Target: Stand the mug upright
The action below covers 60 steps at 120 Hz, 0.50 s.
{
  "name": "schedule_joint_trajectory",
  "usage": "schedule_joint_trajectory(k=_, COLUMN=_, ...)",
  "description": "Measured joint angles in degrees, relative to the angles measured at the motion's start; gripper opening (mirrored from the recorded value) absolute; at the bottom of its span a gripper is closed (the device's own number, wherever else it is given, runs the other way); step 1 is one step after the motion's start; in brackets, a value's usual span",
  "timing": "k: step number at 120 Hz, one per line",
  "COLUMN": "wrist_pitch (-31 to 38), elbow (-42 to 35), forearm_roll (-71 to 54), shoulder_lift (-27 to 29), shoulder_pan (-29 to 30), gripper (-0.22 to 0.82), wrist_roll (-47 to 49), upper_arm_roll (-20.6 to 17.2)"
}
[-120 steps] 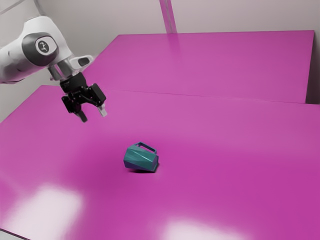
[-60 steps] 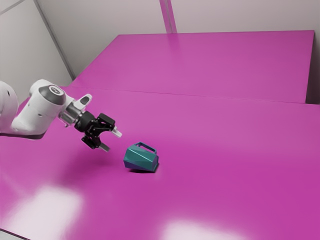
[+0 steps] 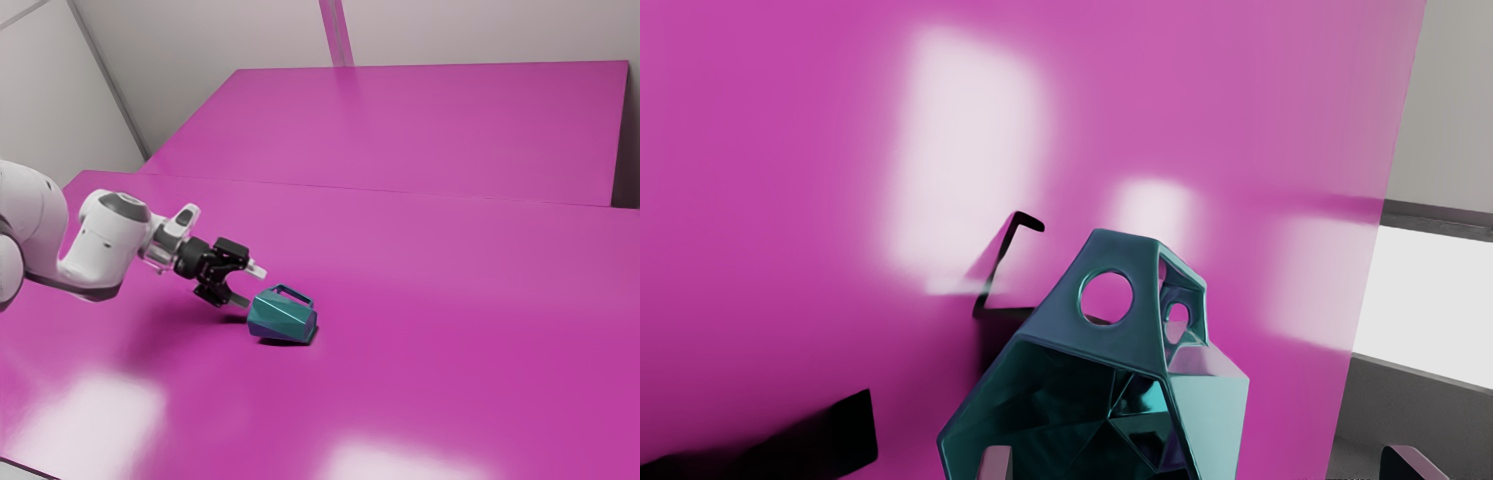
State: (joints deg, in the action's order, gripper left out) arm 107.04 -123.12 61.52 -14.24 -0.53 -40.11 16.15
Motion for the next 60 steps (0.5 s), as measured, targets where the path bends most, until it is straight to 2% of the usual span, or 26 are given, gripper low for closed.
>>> schedule_joint_trajectory(k=43, wrist_pitch=0.4, elbow=-0.1, forearm_roll=3.9, shoulder_lift=-1.9, shoulder_pan=-0.2, gripper=0.60, wrist_roll=-4.2, upper_arm_roll=-2.7)
schedule_joint_trajectory(k=60, wrist_pitch=0.4, elbow=-0.3, forearm_roll=4.5, shoulder_lift=-2.0, shoulder_pan=-0.2, gripper=0.49, wrist_roll=-5.3, upper_arm_roll=-3.4)
